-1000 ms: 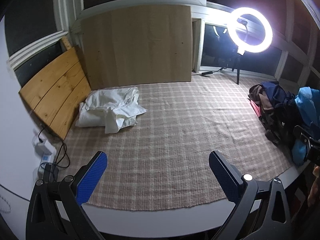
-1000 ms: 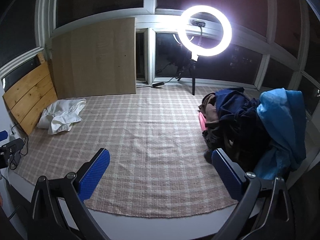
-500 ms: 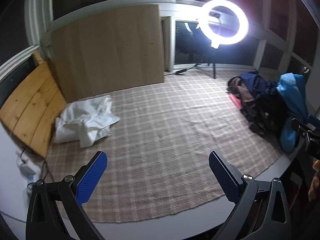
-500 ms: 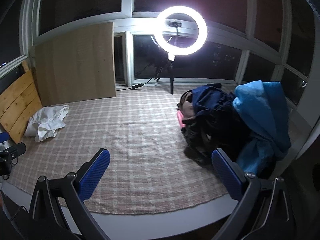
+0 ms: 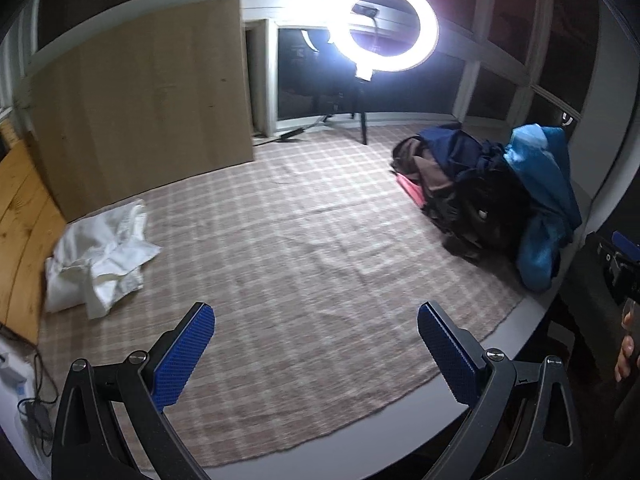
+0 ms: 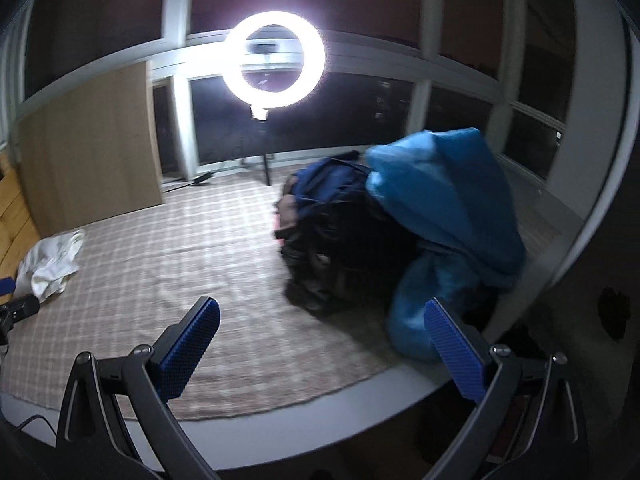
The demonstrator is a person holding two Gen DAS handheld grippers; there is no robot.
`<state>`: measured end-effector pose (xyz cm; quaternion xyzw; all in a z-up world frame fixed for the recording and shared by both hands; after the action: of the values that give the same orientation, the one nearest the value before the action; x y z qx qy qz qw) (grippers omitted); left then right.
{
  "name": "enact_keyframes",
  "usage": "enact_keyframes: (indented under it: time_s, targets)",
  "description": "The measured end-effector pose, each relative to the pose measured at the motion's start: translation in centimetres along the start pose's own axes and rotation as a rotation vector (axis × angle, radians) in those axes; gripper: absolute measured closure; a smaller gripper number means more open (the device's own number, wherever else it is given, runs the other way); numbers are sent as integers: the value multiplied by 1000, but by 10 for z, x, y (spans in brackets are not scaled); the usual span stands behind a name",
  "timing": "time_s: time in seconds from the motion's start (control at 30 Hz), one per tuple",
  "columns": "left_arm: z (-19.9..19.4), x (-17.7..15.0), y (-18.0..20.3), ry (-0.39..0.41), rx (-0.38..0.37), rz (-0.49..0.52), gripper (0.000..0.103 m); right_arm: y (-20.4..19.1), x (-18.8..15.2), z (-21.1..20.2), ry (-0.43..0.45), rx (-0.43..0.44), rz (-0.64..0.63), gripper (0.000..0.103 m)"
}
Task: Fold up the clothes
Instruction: 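Grasp the light-blue striped garment with the right gripper and lift it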
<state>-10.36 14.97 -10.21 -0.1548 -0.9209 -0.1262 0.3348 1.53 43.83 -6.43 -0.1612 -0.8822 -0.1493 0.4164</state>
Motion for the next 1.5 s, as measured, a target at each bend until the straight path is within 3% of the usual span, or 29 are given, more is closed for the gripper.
enact_keyframes:
  time_s: [0.17, 0.4, 0.63, 0.9, 0.93, 0.97, 1.0, 1.03, 1.07, 1.17, 1.4, 1.5]
  targets:
    - [14, 9, 28, -11, -17, 14, 1, 43, 2, 14, -4, -64, 6, 0]
    - [37, 29, 66, -16, 16, -6, 1, 97, 17, 60, -18, -61, 15, 0]
    - [53, 57, 103, -8, 79, -27, 1, 144, 45, 132, -30, -64, -55, 0]
    - [72, 71, 125, -8, 174, -72, 1, 165, 53, 226, -77, -27, -195, 0]
    - [75, 73, 125, -15, 185, -86, 1, 167, 54, 235, -81, -4, -203, 8]
    - [77, 72, 124, -19, 198, -97, 1, 170, 56, 240, -79, 19, -202, 31]
    - [78, 72, 123, -21, 209, -106, 1, 178, 66, 236, -62, 45, -174, 46]
    - [80, 71, 122, -24, 218, -115, 1, 187, 75, 232, -45, 71, -145, 71]
    - [82, 70, 121, -27, 228, -124, 1, 196, 85, 227, -27, 96, -117, 83]
    - [85, 74, 118, -29, 239, -134, 1, 222, 114, 213, 25, 172, -31, 92]
    - [87, 86, 107, -18, 264, -165, 1, 284, 187, 174, 153, 347, 165, 97]
    - [78, 88, 96, -5, 271, -182, 1, 282, 240, 122, 280, 356, 127, 97]
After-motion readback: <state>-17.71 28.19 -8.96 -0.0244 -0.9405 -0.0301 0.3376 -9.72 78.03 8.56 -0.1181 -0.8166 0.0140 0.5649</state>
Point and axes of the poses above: each gripper's, at about its wrist camera, not at the fingertips, and z roughly the way its jaws point, y to its right, x to its top, the point moved 10 cm from there along z, roughly the way its jaws point, and after that the axes turned 5 degrees about -z, right-handed, at the moved point
